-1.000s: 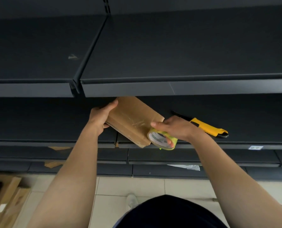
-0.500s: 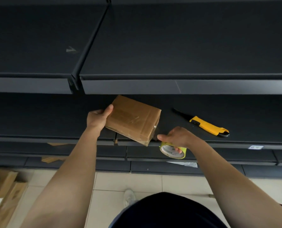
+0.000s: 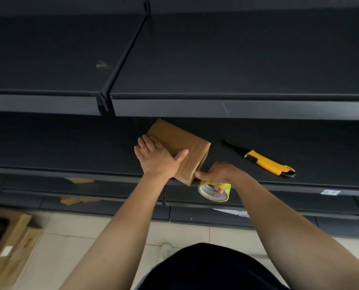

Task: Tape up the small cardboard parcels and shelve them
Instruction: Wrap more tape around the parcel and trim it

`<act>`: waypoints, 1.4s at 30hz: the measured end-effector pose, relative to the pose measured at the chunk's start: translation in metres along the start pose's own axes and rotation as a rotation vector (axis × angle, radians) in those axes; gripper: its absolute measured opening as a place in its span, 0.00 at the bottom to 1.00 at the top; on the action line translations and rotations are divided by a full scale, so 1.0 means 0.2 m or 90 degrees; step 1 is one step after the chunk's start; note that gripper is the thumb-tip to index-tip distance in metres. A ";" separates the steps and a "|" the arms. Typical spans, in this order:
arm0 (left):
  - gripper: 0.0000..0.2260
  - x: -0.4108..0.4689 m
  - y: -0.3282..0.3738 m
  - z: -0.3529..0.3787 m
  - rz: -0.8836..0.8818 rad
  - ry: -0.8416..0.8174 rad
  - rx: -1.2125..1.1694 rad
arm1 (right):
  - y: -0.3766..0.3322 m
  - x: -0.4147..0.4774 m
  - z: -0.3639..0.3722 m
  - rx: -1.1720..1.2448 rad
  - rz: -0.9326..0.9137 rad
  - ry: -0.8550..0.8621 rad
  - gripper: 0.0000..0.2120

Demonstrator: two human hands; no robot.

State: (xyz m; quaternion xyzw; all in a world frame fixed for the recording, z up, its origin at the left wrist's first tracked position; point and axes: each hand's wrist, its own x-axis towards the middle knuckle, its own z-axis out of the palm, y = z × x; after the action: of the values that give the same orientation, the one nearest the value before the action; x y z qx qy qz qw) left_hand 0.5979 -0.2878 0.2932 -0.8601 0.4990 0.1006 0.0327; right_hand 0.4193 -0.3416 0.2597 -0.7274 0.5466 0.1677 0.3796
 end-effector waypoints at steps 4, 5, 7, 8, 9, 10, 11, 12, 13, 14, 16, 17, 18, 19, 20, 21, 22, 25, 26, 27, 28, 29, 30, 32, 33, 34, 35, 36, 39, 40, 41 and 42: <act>0.54 -0.12 0.09 0.07 0.147 0.084 -0.039 | -0.01 -0.01 0.02 0.049 -0.012 0.009 0.28; 0.54 -0.13 0.11 0.08 0.153 0.067 -0.031 | -0.01 -0.01 0.02 0.068 -0.014 0.006 0.27; 0.52 -0.13 0.14 0.08 0.149 0.048 0.007 | -0.02 -0.01 0.02 0.099 -0.012 0.011 0.27; 0.50 -0.13 0.15 0.08 0.150 0.045 0.018 | -0.02 -0.02 0.02 0.108 -0.013 0.020 0.29; 0.48 -0.13 0.14 0.08 0.151 0.044 0.021 | -0.01 -0.02 0.02 0.119 -0.017 0.026 0.29; 0.46 -0.13 0.13 0.07 0.153 0.046 0.018 | 0.00 -0.03 0.03 0.135 -0.027 0.030 0.29; 0.45 -0.12 0.12 0.07 0.155 0.050 0.011 | 0.02 -0.03 0.04 0.166 -0.045 0.029 0.28; 0.44 -0.12 0.11 0.05 0.157 0.053 -0.003 | 0.03 -0.06 0.05 0.234 -0.065 0.016 0.27; 0.43 -0.10 0.10 0.03 0.159 0.049 -0.027 | 0.05 -0.08 0.06 0.341 -0.085 -0.011 0.27; 0.43 -0.09 0.09 0.00 0.162 0.038 -0.063 | 0.06 -0.10 0.06 0.453 -0.101 -0.045 0.29; 0.43 -0.05 0.08 -0.06 0.180 -0.004 -0.127 | 0.08 -0.13 0.03 0.585 -0.140 -0.104 0.27; 0.43 -0.04 0.08 -0.09 0.187 -0.023 -0.147 | 0.07 -0.15 0.01 0.604 -0.165 -0.128 0.24; 0.43 -0.04 0.08 -0.11 0.188 -0.036 -0.163 | 0.06 -0.17 -0.02 0.611 -0.181 -0.147 0.21; 0.43 -0.04 0.08 -0.13 0.187 -0.046 -0.180 | 0.04 -0.19 -0.05 0.613 -0.182 -0.153 0.20; 0.42 -0.04 0.08 -0.14 0.186 -0.055 -0.198 | 0.03 -0.21 -0.09 0.597 -0.179 -0.148 0.20; 0.41 -0.04 0.07 -0.16 0.187 -0.068 -0.219 | 0.01 -0.24 -0.13 0.569 -0.173 -0.138 0.20; 0.39 -0.04 0.06 -0.17 0.192 -0.082 -0.245 | -0.01 -0.26 -0.18 0.535 -0.168 -0.128 0.19; 0.30 -0.04 0.03 -0.23 0.212 -0.134 -0.332 | -0.07 -0.35 -0.32 0.451 -0.175 -0.091 0.18; 0.28 -0.04 0.03 -0.24 0.213 -0.152 -0.353 | -0.10 -0.38 -0.36 0.427 -0.184 -0.073 0.19; 0.25 -0.03 0.02 -0.26 0.209 -0.168 -0.377 | -0.12 -0.40 -0.39 0.408 -0.197 -0.055 0.20; 0.23 -0.02 0.01 -0.27 0.201 -0.178 -0.405 | -0.15 -0.42 -0.41 0.403 -0.209 -0.045 0.21; 0.20 -0.01 0.00 -0.28 0.186 -0.183 -0.434 | -0.16 -0.44 -0.42 0.417 -0.218 -0.050 0.22; 0.20 -0.01 0.00 -0.28 0.168 -0.186 -0.462 | -0.18 -0.46 -0.42 0.446 -0.227 -0.069 0.22; 0.22 -0.01 -0.01 -0.28 0.140 -0.187 -0.495 | -0.19 -0.48 -0.40 0.496 -0.263 -0.115 0.23; 0.25 -0.01 -0.01 -0.28 0.132 -0.183 -0.504 | -0.19 -0.48 -0.40 0.507 -0.280 -0.131 0.22; 0.27 -0.01 -0.01 -0.28 0.124 -0.176 -0.514 | -0.19 -0.48 -0.39 0.514 -0.289 -0.137 0.21; 0.29 0.00 -0.01 -0.28 0.116 -0.169 -0.522 | -0.18 -0.47 -0.40 0.517 -0.288 -0.134 0.21; 0.28 0.00 -0.02 -0.28 0.110 -0.163 -0.527 | -0.18 -0.47 -0.41 0.512 -0.283 -0.126 0.21; 0.26 0.02 -0.05 -0.29 0.106 -0.177 -0.539 | -0.18 -0.49 -0.43 0.437 -0.265 -0.102 0.25; 0.25 0.02 -0.05 -0.30 0.110 -0.189 -0.542 | -0.18 -0.50 -0.43 0.401 -0.260 -0.094 0.28; 0.25 0.02 -0.06 -0.31 0.115 -0.202 -0.541 | -0.18 -0.51 -0.44 0.363 -0.254 -0.088 0.30; 0.24 0.03 -0.06 -0.31 0.122 -0.211 -0.541 | -0.18 -0.51 -0.44 0.322 -0.249 -0.083 0.31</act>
State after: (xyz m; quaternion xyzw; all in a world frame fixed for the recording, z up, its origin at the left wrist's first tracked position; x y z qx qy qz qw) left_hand 0.6194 -0.2959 0.3528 -0.7196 0.4785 0.4350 -0.2529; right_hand 0.4022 -0.3333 0.3985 -0.6891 0.3955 -0.0033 0.6072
